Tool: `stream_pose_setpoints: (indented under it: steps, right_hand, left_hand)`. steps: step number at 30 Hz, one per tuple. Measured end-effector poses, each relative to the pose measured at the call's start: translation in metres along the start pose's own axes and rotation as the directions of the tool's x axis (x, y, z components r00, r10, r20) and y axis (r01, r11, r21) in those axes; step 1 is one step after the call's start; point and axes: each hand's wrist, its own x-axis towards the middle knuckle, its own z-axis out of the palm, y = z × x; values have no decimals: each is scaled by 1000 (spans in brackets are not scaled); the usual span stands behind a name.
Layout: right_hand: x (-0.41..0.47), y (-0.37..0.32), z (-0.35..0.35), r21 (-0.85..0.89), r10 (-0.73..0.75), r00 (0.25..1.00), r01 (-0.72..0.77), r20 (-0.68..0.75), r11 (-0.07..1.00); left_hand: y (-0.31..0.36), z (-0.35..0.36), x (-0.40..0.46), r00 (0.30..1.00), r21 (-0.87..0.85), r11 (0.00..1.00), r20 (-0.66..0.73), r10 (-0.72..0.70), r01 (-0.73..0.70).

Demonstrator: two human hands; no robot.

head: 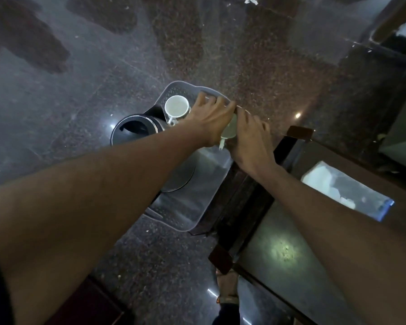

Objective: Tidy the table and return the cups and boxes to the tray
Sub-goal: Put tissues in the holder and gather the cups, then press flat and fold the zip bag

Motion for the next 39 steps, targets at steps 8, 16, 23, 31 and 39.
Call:
stream_pose_setpoints:
  steps: [8,16,23,31,39]
  right_hand:
    - [2,0,1,-192,-51,999,52,14,980]
    - [-63,22,-41,-32,-56,990,52,-128,998]
    - [-231,135,-65,51,233,962,-228,-145,972]
    - [-421,284,-105,-26,578,808,-584,-118,811]
    - [-511,336,-95,-81,650,760,-650,-29,756]
  left_hand:
    - [12,10,8,997,73,995,-1,-72,72]
    - [23,-16,-9,989,-67,989,-49,-136,133]
    - [102,-42,-45,913,-334,925,-292,-283,180]
    - [318,6,-97,996,-474,880,-83,-43,-1]
    - [482,46,-129,967,-537,822,48,252,-188]
